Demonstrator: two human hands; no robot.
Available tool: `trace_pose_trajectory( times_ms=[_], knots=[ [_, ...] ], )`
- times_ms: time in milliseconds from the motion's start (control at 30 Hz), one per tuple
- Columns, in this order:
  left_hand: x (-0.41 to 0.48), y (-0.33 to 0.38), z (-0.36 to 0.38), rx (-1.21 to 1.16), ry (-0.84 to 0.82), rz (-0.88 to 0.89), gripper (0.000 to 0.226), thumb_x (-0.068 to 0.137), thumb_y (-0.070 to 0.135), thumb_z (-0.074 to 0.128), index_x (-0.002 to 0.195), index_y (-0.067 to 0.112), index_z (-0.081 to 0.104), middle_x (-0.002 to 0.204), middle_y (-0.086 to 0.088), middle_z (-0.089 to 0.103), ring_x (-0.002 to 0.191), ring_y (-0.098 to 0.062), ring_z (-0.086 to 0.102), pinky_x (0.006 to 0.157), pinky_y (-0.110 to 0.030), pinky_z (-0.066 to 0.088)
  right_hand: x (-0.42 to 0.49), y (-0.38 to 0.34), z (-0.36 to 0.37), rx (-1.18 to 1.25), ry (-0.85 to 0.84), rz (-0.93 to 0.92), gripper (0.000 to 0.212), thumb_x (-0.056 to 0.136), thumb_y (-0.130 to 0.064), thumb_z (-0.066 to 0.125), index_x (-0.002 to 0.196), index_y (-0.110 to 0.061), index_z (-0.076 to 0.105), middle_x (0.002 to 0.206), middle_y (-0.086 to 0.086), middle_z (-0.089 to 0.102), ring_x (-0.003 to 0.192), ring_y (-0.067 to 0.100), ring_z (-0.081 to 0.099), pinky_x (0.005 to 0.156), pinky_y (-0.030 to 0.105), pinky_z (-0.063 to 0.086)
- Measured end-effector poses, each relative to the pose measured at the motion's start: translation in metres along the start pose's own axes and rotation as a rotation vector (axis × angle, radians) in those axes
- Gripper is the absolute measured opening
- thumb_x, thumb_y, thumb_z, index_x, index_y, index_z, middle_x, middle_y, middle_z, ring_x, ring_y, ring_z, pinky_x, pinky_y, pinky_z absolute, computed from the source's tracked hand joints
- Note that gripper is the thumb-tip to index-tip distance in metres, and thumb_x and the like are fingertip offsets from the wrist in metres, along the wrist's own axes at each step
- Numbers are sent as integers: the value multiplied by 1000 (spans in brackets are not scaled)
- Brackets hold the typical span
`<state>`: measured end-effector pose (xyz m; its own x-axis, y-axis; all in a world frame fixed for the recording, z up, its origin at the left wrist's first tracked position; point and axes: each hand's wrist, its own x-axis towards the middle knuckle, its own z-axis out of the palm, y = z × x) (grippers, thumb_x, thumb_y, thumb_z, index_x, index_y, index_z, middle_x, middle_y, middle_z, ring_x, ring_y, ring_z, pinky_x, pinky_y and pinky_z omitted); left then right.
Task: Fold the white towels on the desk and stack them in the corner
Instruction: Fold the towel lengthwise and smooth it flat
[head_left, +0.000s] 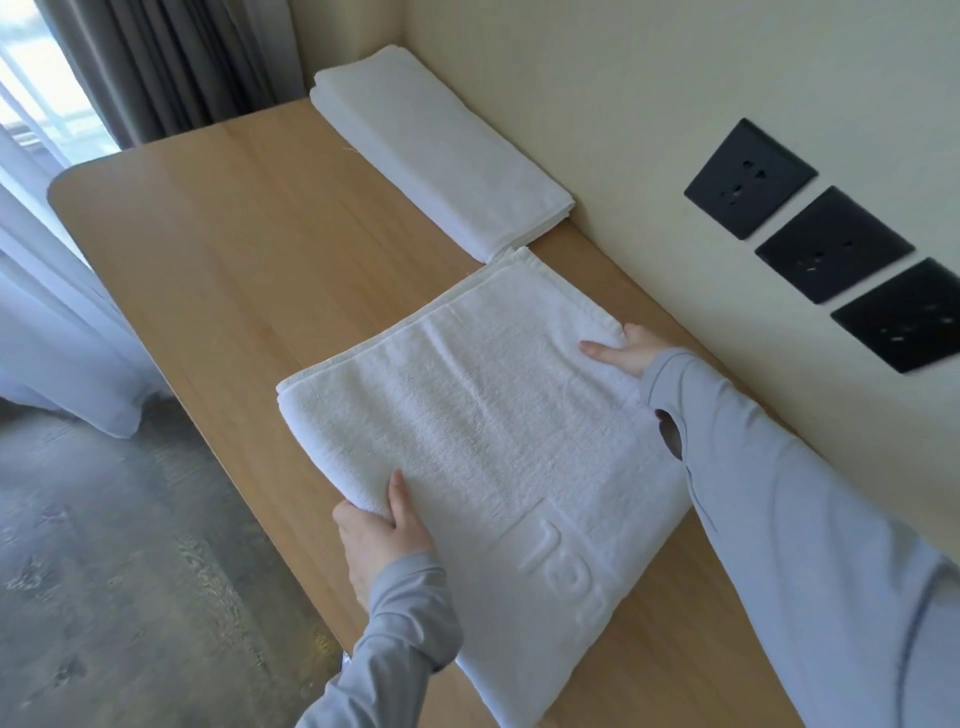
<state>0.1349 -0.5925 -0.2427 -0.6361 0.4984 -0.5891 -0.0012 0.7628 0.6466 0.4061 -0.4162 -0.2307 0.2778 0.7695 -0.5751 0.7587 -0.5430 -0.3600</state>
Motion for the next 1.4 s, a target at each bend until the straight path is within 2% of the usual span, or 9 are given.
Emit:
trace_pose_trajectory(
  times_ms=[267,400,567,667,833,1000,1200,1267,1400],
  knots=[
    [5,-5,0,-29,-12,44,42,88,52,48,94,12,35,68,-2,45,57,-17,42,60,-33,32,-1,3,4,97,14,-22,102,76,-61,61,148,-7,13,155,6,21,140,25,26,110,35,25],
    [4,6,-6,-16,-48,175,37,89,48,49,96,14,37,68,0,46,63,-25,46,67,-34,35,-25,6,-1,115,99,-106,93,82,-54,60,148,-6,15,154,6,23,140,22,25,109,31,24],
    [2,38,-10,4,-178,452,39,86,47,57,90,12,43,69,2,51,69,-29,49,64,-33,37,-90,34,-14,263,272,-102,68,82,-48,64,130,-6,41,137,8,45,124,23,44,88,26,32],
    [2,67,-5,67,-306,629,43,82,48,60,85,7,47,68,3,51,66,-26,49,52,-27,33,-140,70,-15,366,462,-15,56,78,-47,67,112,-5,51,119,10,57,109,26,54,82,28,38],
    [-14,116,33,293,-617,804,51,70,55,63,86,8,57,76,-5,60,73,-28,56,62,-32,41,-222,131,5,549,764,265,47,76,-46,70,91,-7,49,95,13,60,88,31,58,75,36,43],
    [-33,112,93,534,-831,840,48,68,58,63,99,21,63,90,-4,66,83,-27,60,72,-31,44,-264,183,61,695,889,562,54,78,-50,67,99,-3,50,107,22,62,101,39,59,80,36,42],
    [-21,57,130,715,-697,793,42,90,39,53,122,13,49,120,-11,59,107,-34,53,86,-37,41,-265,224,111,680,822,650,42,83,-34,67,107,-5,47,102,18,61,79,28,57,66,31,40],
    [-22,48,122,747,-601,835,44,90,40,50,127,16,45,125,-12,52,108,-36,51,84,-41,41,-263,224,113,692,837,623,43,85,-27,65,115,-5,45,107,18,58,88,31,57,70,34,43],
    [-54,25,104,790,-390,1460,50,89,27,57,134,8,48,132,-21,50,116,-41,51,88,-52,43,-249,191,113,133,1006,581,54,85,-22,62,130,3,47,126,27,52,114,45,49,92,50,39]
  ],
)
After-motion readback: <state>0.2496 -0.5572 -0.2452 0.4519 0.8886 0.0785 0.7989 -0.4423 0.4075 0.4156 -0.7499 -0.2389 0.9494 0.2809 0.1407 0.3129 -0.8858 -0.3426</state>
